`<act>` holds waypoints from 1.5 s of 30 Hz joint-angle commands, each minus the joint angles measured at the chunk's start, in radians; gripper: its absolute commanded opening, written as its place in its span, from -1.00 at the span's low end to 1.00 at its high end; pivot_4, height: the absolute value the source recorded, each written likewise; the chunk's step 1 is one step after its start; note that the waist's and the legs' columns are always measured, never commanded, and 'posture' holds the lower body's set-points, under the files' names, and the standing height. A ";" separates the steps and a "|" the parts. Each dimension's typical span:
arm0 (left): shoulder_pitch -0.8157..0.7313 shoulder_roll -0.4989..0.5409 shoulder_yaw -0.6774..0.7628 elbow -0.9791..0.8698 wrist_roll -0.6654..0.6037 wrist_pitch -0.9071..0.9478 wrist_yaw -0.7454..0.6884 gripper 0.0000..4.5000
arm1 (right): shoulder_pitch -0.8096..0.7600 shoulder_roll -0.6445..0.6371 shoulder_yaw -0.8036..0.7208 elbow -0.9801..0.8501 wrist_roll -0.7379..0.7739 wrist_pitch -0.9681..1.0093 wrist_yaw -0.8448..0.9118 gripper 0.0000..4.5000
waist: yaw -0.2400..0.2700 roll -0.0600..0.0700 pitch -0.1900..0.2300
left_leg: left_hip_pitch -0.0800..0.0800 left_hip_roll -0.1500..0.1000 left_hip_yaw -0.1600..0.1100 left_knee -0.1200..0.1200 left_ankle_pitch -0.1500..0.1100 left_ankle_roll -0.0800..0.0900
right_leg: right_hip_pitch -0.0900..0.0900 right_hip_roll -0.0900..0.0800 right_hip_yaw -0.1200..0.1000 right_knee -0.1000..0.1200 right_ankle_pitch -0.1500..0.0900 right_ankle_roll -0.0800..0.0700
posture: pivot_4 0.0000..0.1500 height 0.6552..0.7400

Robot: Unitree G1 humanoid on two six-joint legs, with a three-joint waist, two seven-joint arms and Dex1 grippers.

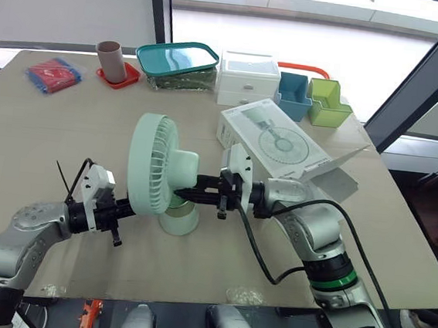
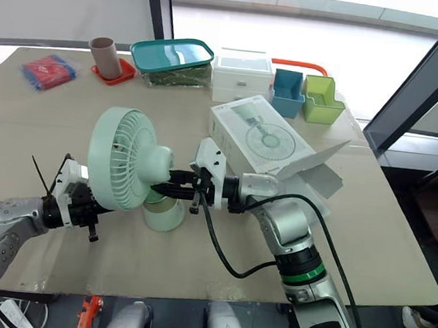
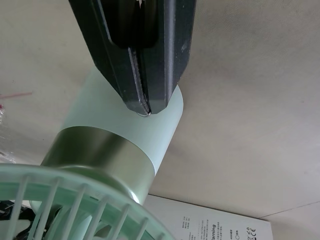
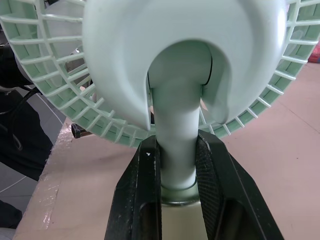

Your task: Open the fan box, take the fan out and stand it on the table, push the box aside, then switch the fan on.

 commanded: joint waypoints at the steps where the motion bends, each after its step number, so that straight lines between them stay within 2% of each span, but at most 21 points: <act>1: -0.012 -0.001 0.001 -0.001 0.006 -0.022 -0.014 -0.99 | -0.014 0.007 -0.015 -0.033 0.010 -0.033 0.000 -0.84 | 0.000 0.000 0.000 | 0.000 0.000 0.000 0.000 0.000 0.000 | 0.000 0.000 0.000 0.000 0.000 0.000 | 1.00 1.00; 45: -0.075 -0.052 -0.077 0.113 0.079 -0.090 -0.066 -0.99 | 0.016 -0.002 -0.005 -0.068 -0.004 -0.019 -0.021 -0.84 | 0.000 0.000 0.000 | 0.001 0.000 0.000 0.001 0.000 0.000 | 0.001 0.000 0.000 0.001 0.000 0.000 | 1.00 1.00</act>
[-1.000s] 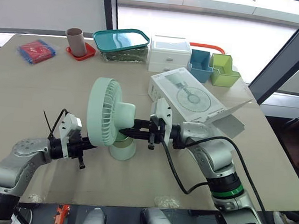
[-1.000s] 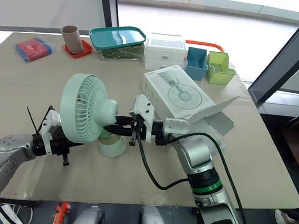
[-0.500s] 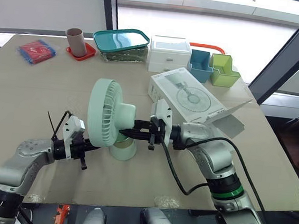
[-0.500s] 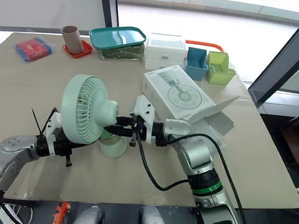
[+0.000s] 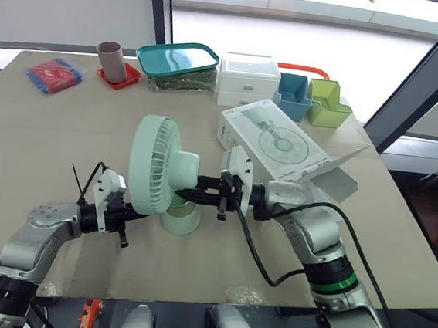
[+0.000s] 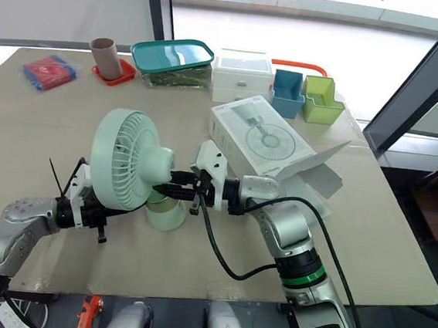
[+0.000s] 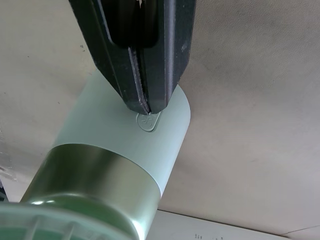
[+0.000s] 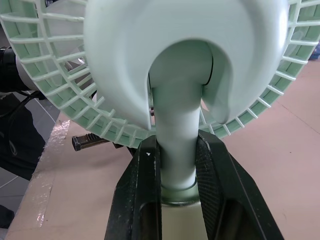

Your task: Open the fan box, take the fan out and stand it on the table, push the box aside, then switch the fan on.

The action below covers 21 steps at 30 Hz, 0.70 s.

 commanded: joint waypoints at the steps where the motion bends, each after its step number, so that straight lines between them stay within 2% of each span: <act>1: -0.019 -0.013 -0.010 -0.003 0.001 -0.022 -0.016 -0.99 | -0.005 0.004 -0.005 -0.057 0.016 -0.011 0.000 -0.84 | 0.000 0.000 0.000 | 0.000 0.000 0.000 0.000 0.000 0.000 | 0.000 0.000 0.000 0.000 0.000 0.000 | 1.00 1.00; 21: -0.038 -0.028 -0.029 0.006 0.010 -0.025 -0.031 -0.99 | 0.012 0.005 0.008 -0.065 0.015 -0.007 -0.004 -0.84 | 0.000 0.000 0.000 | 0.001 0.000 0.000 0.000 0.000 0.000 | 0.002 0.000 0.000 0.000 0.000 0.000 | 1.00 1.00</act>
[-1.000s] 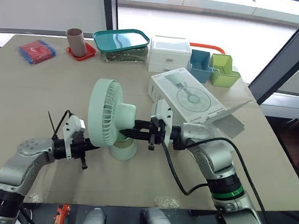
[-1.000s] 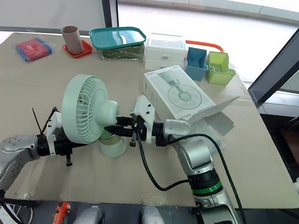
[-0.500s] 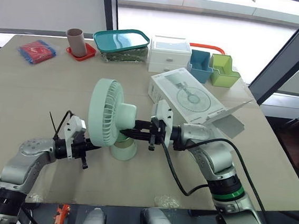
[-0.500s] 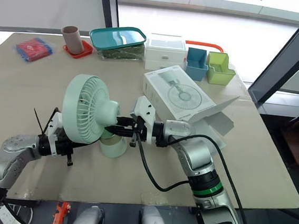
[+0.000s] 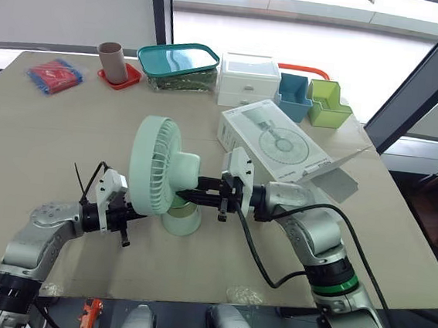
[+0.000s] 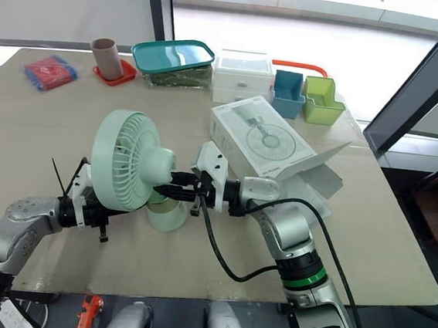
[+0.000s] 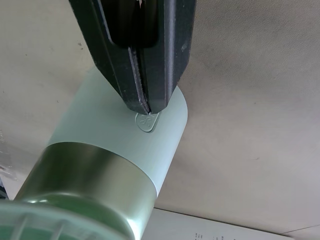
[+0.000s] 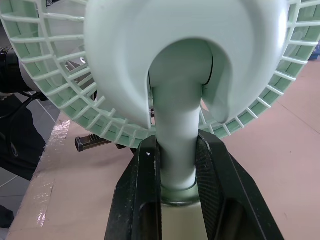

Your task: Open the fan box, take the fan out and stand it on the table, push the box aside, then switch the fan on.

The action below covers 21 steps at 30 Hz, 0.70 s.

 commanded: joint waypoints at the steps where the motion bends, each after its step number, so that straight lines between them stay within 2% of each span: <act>1: -0.018 -0.014 -0.021 -0.022 0.000 -0.017 -0.019 -0.99 | 0.002 0.008 0.009 -0.055 0.014 -0.007 0.000 -0.84 | 0.000 0.000 0.000 | 0.000 0.000 0.000 0.000 0.000 0.000 | 0.000 0.000 0.000 0.000 0.000 0.000 | 1.00 1.00; 21: -0.027 -0.019 -0.024 -0.032 0.001 -0.007 -0.024 -0.99 | 0.003 0.009 0.012 -0.051 0.009 -0.007 -0.001 -0.84 | 0.000 0.000 0.000 | 0.000 0.000 0.000 0.000 0.000 0.000 | 0.001 0.000 0.000 0.000 0.000 0.000 | 1.00 1.00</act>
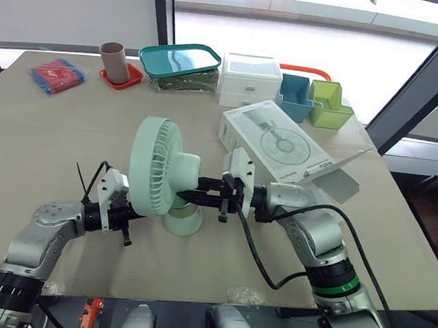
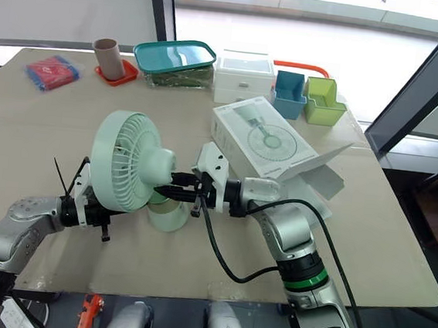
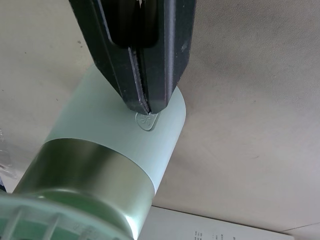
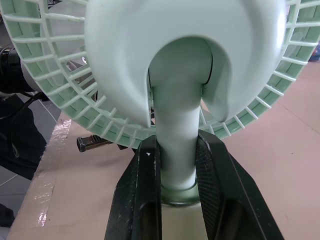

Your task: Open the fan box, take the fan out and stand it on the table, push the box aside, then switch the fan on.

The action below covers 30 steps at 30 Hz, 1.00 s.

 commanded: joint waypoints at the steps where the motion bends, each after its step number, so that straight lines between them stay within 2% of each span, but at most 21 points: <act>1: -0.021 -0.008 -0.023 -0.033 -0.007 -0.008 -0.024 -0.99 | -0.003 0.010 0.012 -0.040 0.008 -0.008 0.000 -0.84 | 0.000 0.000 0.000 | 0.000 0.000 0.000 0.000 0.000 0.000 | 0.000 0.000 0.000 0.000 0.000 0.000 | 1.00 1.00; 30: -0.033 -0.016 -0.034 -0.027 0.007 -0.008 -0.024 -0.99 | -0.007 0.006 0.015 -0.029 0.000 -0.006 -0.002 -0.84 | 0.001 0.000 0.000 | 0.001 0.000 0.000 0.000 0.000 0.000 | 0.001 0.000 0.000 0.000 0.000 0.000 | 1.00 1.00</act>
